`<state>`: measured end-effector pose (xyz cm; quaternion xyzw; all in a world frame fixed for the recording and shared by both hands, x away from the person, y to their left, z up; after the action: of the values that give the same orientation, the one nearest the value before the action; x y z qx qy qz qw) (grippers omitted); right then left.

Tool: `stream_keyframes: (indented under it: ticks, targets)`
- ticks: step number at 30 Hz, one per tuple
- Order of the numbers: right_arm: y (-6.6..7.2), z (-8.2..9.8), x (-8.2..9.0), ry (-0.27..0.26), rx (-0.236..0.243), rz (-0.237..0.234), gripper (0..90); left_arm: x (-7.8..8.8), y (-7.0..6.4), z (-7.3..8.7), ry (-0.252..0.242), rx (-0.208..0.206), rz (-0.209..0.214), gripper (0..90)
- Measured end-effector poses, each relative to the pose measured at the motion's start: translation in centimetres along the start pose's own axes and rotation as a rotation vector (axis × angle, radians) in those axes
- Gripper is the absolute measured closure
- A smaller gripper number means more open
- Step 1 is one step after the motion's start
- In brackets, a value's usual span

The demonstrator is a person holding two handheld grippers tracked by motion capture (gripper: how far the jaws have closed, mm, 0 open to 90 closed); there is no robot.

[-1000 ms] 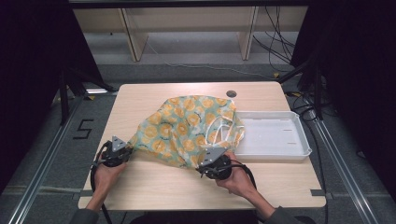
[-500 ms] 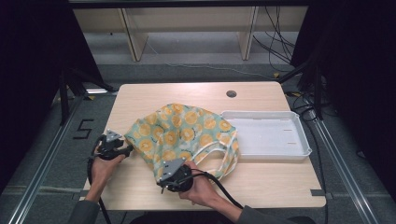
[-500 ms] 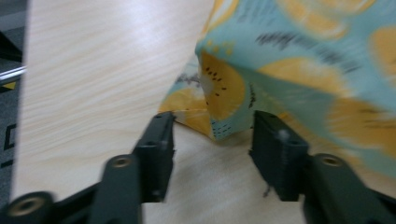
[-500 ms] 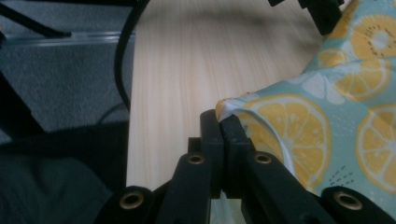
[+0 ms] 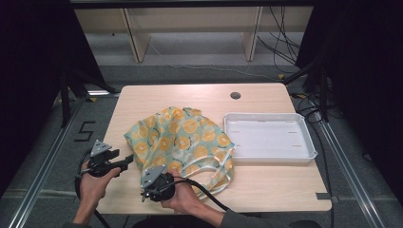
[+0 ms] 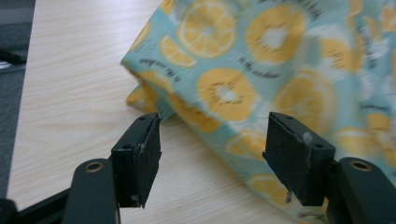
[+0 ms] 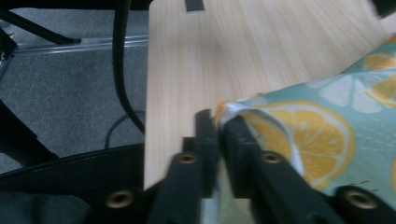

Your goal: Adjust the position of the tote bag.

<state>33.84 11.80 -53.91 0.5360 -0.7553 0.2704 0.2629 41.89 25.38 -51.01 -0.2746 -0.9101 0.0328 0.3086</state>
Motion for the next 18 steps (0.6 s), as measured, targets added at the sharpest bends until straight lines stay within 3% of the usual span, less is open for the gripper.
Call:
stream_keyframes:
  ticks: [1, 3, 4, 5, 8, 9, 10, 15, 18]
  targets:
    - [0.0, 0.0, 0.0, 0.000, 0.000, 0.000, 72.7, 0.2, -0.4, -0.1, -0.009, -0.005, 0.007, 35.6]
    - [-0.1, -0.3, 0.9, 0.003, -0.014, 0.016, 57.7, 0.5, -1.3, -0.4, -0.018, -0.020, 0.024, 35.1]
    - [-0.5, -0.5, 2.8, -0.024, -0.017, 0.015, 49.9, 0.8, -2.2, -0.5, -0.030, -0.029, 0.049, 33.9]
    - [-0.5, -0.5, 2.8, -0.024, -0.017, 0.015, 49.9, 0.8, -2.2, -0.5, -0.030, -0.029, 0.049, 33.5]
    - [-1.7, -0.3, 6.2, -0.069, -0.056, 0.036, 42.1, 1.0, -4.0, -0.3, -0.029, -0.027, 0.097, 31.6]
    - [-3.3, 0.2, 8.5, -0.099, -0.071, 0.066, 43.0, 1.0, -4.7, -0.1, -0.023, -0.027, 0.118, 30.3]
    - [-3.3, 0.2, 8.5, -0.099, -0.071, 0.066, 43.0, 1.0, -5.4, 0.1, -0.015, -0.031, 0.140, 30.3]
    - [-9.4, 3.4, 13.1, -0.098, -0.191, 0.230, 41.6, 1.2, -8.7, 1.8, 0.040, -0.053, 0.204, 26.3]
    - [-12.3, 5.8, 15.2, -0.074, -0.252, 0.308, 41.1, 1.3, -9.9, 3.0, 0.085, -0.079, 0.207, 22.4]
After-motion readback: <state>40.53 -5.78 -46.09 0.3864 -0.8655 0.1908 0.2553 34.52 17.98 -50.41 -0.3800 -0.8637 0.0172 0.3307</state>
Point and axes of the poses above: each handheld gripper's, and its own axes: x roughly backward along the jaws, z roughly out of its underside, y roughly to its left, the point moved 8 cm from there along -x, roughly forward along the jaws, and after that the axes turned 12 degrees about z, right-handed, at the moved point
